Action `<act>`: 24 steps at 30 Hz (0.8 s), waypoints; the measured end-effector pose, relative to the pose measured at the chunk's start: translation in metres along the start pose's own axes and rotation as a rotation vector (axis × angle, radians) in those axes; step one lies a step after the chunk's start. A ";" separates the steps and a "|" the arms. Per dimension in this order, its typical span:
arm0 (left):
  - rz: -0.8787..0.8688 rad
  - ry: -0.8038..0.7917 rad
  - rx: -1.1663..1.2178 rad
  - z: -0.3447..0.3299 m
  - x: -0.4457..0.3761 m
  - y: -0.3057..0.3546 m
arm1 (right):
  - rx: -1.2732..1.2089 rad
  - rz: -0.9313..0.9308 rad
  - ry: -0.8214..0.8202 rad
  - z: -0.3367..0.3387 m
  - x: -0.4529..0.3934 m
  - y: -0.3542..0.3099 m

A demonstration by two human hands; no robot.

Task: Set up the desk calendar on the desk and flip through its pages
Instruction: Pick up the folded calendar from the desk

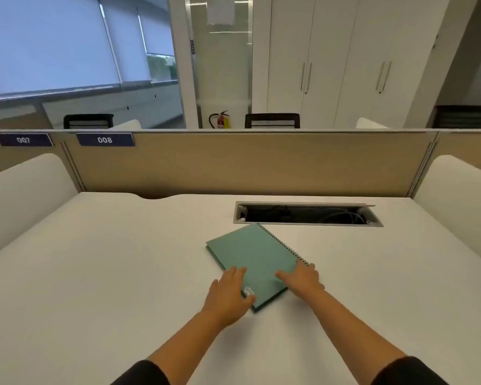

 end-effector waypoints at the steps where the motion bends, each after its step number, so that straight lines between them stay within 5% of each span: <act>1: 0.003 -0.007 -0.006 -0.005 0.000 0.004 | -0.009 -0.005 0.009 0.003 -0.003 0.003; 9: 0.029 -0.005 -0.143 -0.033 -0.006 0.018 | -0.010 -0.001 0.067 0.012 -0.020 0.019; 19: -0.038 0.019 -0.215 -0.016 -0.010 -0.011 | -0.720 0.001 0.097 0.006 -0.012 0.015; 24: -0.130 0.112 -0.175 -0.002 -0.003 -0.022 | -0.767 0.177 0.190 0.021 0.006 -0.028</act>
Point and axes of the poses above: each hand's wrist, its own x-axis away from the middle knuckle, its own z-axis out of the back of the hand, y = z × x, the point moved 5 cm from there along -x, towards the middle knuckle, and after that the axes turned 14 degrees about z, right-handed, at the moved point
